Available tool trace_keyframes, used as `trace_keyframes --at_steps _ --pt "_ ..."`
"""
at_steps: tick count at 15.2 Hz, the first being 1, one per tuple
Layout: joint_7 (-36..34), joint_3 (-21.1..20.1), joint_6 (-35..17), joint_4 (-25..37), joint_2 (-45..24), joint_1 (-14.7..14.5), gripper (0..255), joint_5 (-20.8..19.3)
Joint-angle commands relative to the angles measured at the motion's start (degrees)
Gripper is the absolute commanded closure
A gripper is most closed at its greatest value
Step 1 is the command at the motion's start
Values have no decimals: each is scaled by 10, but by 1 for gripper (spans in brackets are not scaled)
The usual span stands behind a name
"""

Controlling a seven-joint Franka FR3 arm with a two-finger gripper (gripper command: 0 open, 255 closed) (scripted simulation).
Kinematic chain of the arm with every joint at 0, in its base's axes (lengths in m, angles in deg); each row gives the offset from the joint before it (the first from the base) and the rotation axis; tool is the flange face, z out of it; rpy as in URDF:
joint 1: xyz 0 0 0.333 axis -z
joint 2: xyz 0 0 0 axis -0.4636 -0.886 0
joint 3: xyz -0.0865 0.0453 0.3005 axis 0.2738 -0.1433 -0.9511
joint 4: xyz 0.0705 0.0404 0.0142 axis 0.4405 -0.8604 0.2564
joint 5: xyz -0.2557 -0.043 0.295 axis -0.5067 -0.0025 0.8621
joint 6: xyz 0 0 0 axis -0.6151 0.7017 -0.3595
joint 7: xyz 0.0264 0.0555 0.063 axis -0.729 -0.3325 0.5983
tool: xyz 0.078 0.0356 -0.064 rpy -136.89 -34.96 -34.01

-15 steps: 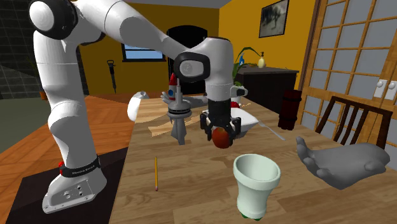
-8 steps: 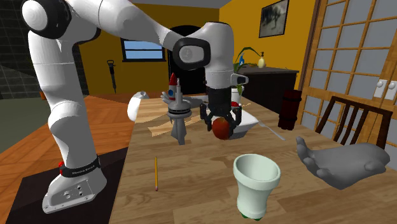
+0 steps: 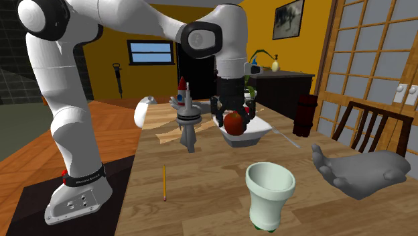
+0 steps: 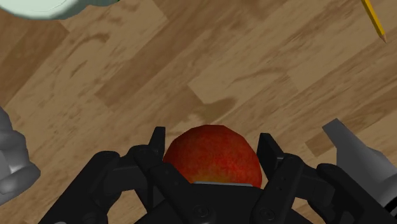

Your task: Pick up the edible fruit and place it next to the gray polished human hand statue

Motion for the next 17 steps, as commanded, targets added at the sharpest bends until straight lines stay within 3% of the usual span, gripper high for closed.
trace_keyframes --at_steps 1,10,17 --pt "-2 -1 16 13 3 -1 255 -2" --pt "-7 -3 83 76 8 -2 255 -6" --pt "-121 -65 74 30 54 -46 255 -35"
